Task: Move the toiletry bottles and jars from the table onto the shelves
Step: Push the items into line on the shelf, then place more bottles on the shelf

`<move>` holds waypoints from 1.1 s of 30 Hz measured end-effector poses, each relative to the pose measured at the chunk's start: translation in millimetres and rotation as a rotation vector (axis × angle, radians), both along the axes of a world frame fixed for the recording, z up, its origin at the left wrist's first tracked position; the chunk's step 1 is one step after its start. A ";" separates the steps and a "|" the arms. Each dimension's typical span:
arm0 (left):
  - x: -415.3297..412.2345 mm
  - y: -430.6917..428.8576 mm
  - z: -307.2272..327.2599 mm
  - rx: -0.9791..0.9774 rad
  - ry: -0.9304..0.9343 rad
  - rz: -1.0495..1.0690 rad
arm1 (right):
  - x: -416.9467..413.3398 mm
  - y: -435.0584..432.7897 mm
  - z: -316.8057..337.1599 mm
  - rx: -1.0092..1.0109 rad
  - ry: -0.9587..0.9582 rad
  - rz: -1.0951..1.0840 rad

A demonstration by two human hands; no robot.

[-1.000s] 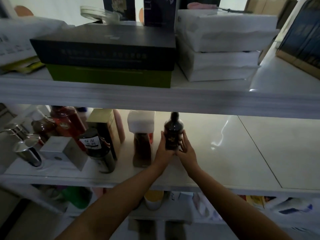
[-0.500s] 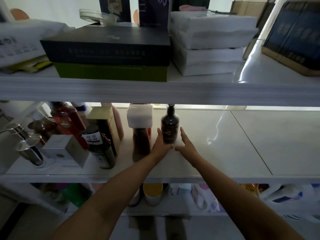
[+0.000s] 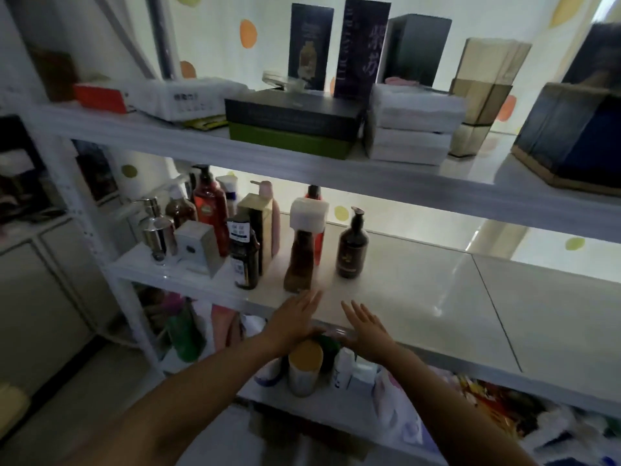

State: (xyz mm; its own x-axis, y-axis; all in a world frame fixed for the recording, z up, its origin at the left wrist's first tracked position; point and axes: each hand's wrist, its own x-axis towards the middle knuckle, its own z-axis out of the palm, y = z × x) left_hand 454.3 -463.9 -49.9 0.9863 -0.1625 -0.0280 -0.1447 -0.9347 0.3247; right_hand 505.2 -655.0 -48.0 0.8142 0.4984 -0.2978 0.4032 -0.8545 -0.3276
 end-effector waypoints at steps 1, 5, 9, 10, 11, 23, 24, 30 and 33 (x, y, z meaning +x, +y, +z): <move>-15.3 7.3 -1.0 0.004 -0.006 0.047 | -9.3 3.8 0.5 0.014 0.003 0.037; -84.0 46.4 -19.4 0.079 -0.014 0.278 | -52.4 39.4 4.2 0.029 -0.001 0.213; -170.6 83.3 -12.7 0.118 -0.025 0.507 | -102.5 102.5 9.8 0.035 -0.019 0.392; -192.8 97.8 -11.8 0.121 -0.009 0.561 | -113.9 120.9 12.5 0.037 -0.017 0.453; -215.2 110.9 -7.8 0.117 -0.013 0.629 | -124.8 139.2 16.3 0.034 -0.011 0.516; -470.1 280.4 2.5 0.136 -0.068 1.357 | -318.0 403.0 36.9 0.071 -0.099 1.059; -492.3 293.3 4.2 0.150 -0.071 1.402 | -339.4 425.3 37.0 0.071 -0.101 1.101; -615.4 357.5 -2.0 0.194 -0.067 1.627 | -461.3 525.1 35.0 0.119 0.062 1.296; -658.1 377.9 -8.5 0.145 -0.027 1.705 | -504.1 558.7 25.6 0.127 0.164 1.336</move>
